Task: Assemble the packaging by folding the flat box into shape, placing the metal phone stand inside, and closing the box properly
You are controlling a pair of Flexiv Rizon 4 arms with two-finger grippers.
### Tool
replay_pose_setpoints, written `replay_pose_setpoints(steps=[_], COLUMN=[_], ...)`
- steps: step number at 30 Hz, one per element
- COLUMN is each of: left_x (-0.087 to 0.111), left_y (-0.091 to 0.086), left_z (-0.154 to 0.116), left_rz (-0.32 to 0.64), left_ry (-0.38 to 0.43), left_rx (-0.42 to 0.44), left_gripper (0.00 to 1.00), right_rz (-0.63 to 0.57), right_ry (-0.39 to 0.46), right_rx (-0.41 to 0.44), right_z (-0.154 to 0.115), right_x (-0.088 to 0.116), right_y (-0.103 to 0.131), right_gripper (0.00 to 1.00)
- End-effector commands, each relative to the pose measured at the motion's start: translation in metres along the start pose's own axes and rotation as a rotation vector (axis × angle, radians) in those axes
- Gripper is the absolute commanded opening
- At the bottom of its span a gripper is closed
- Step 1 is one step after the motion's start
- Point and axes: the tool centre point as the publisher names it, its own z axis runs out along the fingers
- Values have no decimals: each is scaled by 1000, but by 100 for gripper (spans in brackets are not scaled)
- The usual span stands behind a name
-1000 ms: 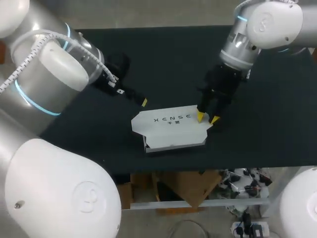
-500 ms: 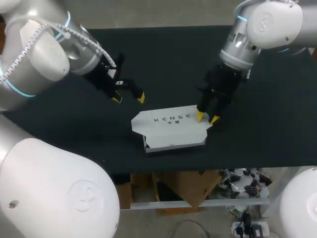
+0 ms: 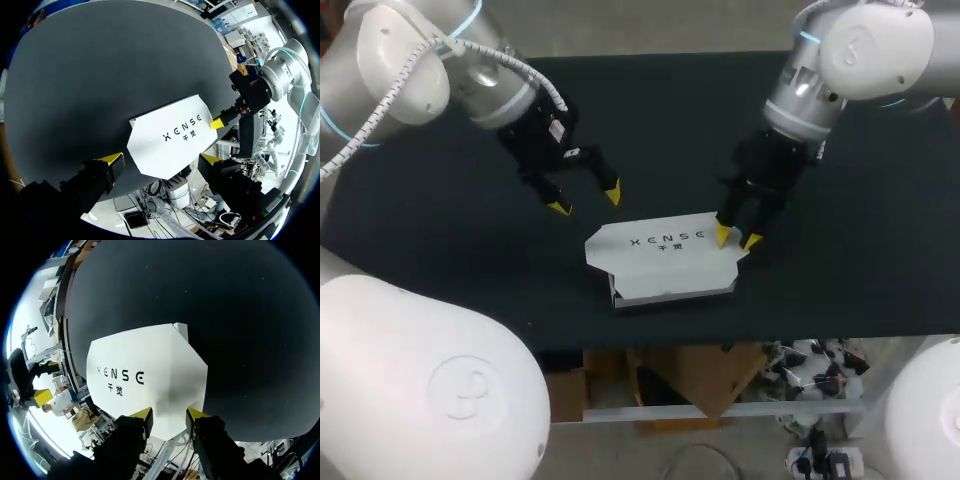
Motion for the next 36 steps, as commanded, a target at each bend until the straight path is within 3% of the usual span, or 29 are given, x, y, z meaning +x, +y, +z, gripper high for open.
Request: replay_pose_setpoints(steps=[1,13,24,25,27,32,36], left_x=[0,0,2,2,0,-1,0], left_y=[-2,-2,8,9,12,16,14], left_z=[5,5,18,19,22,31,40], left_rz=[-187,-187,-373,-382,-409,-418,-408], left_ry=[35,35,56,56,57,47,15], left_rx=[-73,-73,99,103,119,119,100], left_gripper=[100,100,100,90,80,65,64], right_rz=[1,-4,-1,-1,-1,0,1], right_ry=[5,12,23,24,27,36,44], right_rx=[-5,-9,-17,-18,-20,-27,-37], right_z=[2,3,4,4,3,4,4], right_x=[-2,-1,-2,-2,-2,-3,-3], right_y=[-3,-2,-3,-3,-3,-2,-2], right_gripper=[45,44,44,44,44,44,44])
